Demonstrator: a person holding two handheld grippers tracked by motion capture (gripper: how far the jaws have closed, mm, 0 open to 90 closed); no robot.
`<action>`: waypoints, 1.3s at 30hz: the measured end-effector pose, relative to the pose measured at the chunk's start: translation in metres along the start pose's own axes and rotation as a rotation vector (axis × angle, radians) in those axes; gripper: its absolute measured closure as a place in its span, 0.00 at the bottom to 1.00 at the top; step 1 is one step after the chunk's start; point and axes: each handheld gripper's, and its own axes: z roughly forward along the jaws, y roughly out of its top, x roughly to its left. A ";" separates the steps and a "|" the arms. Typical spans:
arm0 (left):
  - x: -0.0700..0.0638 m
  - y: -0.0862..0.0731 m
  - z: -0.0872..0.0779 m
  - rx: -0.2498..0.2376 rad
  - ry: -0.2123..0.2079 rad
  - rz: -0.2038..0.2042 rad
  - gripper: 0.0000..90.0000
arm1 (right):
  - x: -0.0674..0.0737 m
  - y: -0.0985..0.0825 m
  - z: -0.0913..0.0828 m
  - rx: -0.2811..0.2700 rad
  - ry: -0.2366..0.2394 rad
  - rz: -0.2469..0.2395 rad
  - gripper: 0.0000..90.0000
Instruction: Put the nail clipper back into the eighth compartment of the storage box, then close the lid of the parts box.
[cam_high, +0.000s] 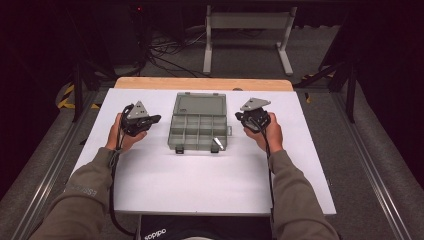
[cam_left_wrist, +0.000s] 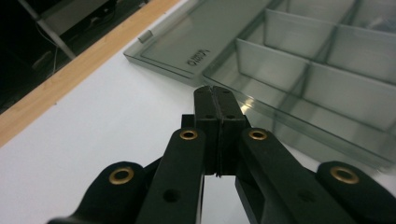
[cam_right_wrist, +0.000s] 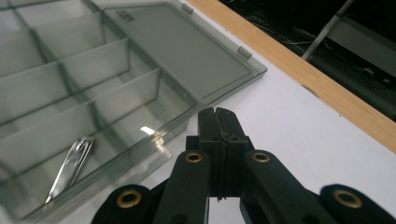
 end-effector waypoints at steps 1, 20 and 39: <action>0.002 0.001 0.002 0.006 -0.002 -0.007 1.00 | -0.003 0.002 0.003 0.001 0.004 0.006 1.00; 0.032 0.016 0.043 0.074 0.022 -0.092 1.00 | -0.026 0.025 0.054 0.110 -0.035 -0.006 1.00; 0.032 0.012 0.083 0.172 -0.008 -0.113 1.00 | -0.029 0.023 0.095 0.263 0.028 -0.025 1.00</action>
